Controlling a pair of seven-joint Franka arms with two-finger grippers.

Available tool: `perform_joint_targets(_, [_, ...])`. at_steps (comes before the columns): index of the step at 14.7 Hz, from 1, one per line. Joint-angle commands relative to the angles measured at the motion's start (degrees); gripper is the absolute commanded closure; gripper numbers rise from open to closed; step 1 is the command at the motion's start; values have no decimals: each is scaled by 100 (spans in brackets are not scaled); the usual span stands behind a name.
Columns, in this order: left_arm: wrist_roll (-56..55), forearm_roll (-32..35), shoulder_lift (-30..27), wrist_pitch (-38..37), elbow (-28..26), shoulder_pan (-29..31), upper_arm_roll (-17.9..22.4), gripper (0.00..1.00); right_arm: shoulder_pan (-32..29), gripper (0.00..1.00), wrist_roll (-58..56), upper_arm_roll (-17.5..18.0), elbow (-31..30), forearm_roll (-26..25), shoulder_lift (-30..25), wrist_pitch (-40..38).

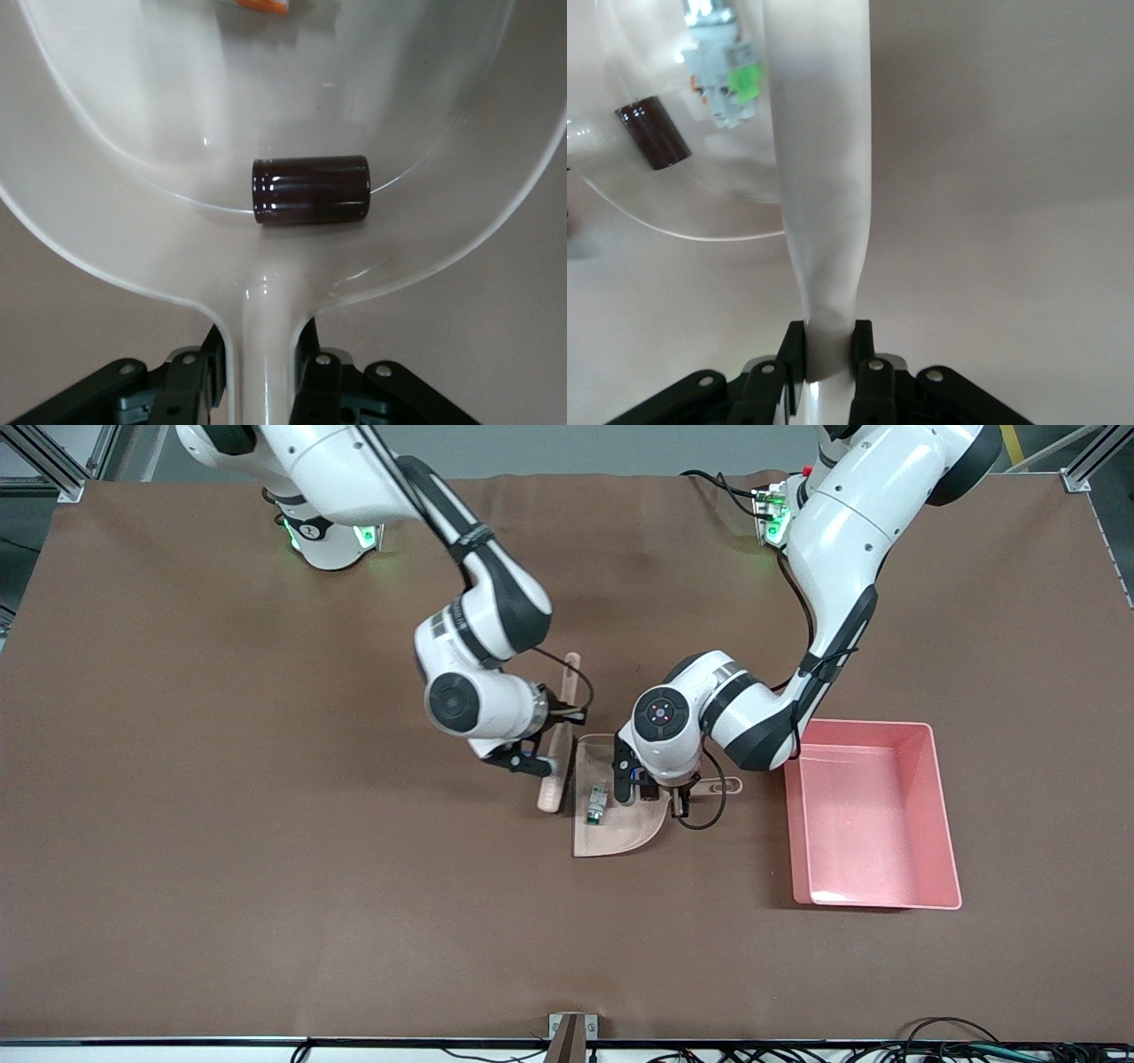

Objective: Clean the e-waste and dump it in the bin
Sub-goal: 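Sweep the capacitor and component into the dustpan with the right gripper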

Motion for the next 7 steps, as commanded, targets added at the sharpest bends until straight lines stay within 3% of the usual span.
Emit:
perform_joint_targets(1, [-41,62,141,383,62,17,11,76,-482,100,-431,48,-490,20,-589,-406])
perform_joint_targets(3, [-15,36,106,551,53,43,-7,78,-676,100,-845,-22,-1114,-268,-1081,-284])
perform_joint_targets(5, [3,9,89,726,70,52,-33,81,-913,100,-951,-154,-1519,-1128,-1547,-301])
perform_joint_targets(7, [47,1,27,798,88,131,-103,82,-1413,100,-1529,-163,-2028,-1552,-1969,-345])
